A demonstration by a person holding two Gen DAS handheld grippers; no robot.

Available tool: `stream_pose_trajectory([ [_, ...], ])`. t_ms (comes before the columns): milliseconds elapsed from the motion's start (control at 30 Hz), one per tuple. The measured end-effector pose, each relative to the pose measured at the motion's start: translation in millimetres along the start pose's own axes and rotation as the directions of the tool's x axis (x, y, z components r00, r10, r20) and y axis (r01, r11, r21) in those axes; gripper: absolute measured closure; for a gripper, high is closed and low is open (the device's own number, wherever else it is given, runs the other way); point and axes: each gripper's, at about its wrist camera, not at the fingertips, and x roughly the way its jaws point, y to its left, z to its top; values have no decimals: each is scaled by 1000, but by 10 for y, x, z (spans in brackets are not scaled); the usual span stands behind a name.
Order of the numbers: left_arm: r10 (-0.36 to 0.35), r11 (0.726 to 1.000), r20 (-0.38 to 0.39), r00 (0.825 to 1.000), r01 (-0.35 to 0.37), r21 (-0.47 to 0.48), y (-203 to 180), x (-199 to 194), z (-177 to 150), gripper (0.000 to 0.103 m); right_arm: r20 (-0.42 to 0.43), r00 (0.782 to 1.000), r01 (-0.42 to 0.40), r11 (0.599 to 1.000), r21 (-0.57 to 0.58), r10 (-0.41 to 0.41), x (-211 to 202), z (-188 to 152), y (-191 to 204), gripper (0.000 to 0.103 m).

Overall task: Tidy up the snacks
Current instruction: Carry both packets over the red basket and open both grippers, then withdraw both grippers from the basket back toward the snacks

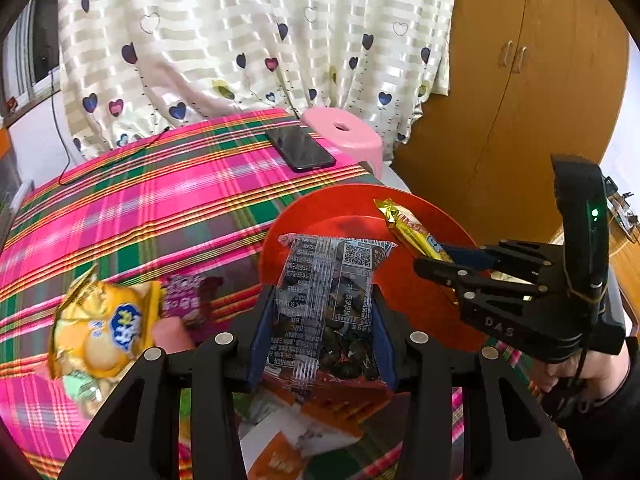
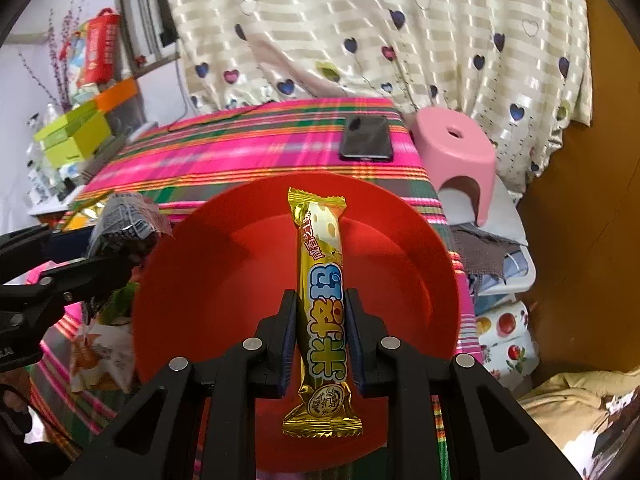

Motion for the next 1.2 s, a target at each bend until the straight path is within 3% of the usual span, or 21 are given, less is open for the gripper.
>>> stream_pose_trajectory([
  [333, -34, 999, -53, 998, 34, -8, -74, 326, 82, 58, -38, 996, 87, 996, 30, -86, 180, -20, -212, 83],
  [567, -44, 999, -74, 996, 44, -4, -109, 438, 78, 57, -31, 998, 56, 997, 48, -55, 93, -30, -243, 71],
  [967, -83, 996, -126, 989, 87, 23, -184, 597, 84, 55, -6, 1000, 27, 998, 48, -27, -100, -61, -166, 70],
  [1200, -82, 996, -102, 991, 85, 25, -146, 435, 21, 49, -2, 1000, 13, 999, 40, -13, -160, -90, -90, 70],
])
